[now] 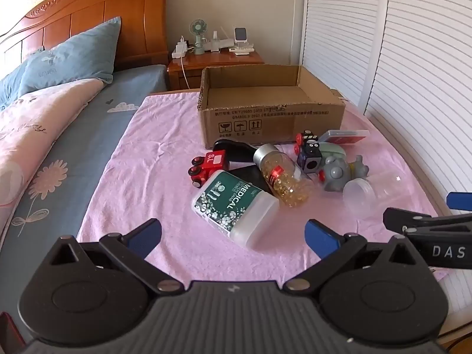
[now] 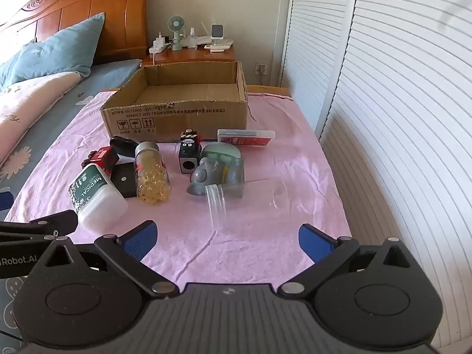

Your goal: Organize rigid objects

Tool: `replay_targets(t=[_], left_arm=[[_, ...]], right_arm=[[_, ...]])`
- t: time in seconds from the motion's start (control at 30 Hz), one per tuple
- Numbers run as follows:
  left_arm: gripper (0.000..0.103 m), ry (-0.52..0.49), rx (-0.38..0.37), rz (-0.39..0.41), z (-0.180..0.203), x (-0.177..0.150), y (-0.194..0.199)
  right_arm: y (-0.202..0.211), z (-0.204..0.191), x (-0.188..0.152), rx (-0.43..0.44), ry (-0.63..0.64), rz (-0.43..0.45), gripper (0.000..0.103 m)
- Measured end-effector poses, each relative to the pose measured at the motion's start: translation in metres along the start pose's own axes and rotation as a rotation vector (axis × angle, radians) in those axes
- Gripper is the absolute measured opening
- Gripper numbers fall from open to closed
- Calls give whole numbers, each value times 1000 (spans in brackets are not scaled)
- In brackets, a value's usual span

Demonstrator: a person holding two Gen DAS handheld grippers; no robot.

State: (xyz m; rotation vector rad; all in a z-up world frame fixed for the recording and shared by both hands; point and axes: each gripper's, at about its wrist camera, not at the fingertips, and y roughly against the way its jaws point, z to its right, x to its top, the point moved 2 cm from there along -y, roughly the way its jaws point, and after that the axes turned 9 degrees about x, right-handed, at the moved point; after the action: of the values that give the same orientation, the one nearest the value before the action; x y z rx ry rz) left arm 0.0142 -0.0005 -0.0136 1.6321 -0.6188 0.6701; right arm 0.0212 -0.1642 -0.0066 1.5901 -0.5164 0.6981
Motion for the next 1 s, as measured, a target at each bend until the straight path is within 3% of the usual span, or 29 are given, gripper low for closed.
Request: replay_targets(t=[1.0], left_arm=[[102,6,-5,-6,1,0,1]], right_arm=[[2,2,1,-3,-3,1,103]])
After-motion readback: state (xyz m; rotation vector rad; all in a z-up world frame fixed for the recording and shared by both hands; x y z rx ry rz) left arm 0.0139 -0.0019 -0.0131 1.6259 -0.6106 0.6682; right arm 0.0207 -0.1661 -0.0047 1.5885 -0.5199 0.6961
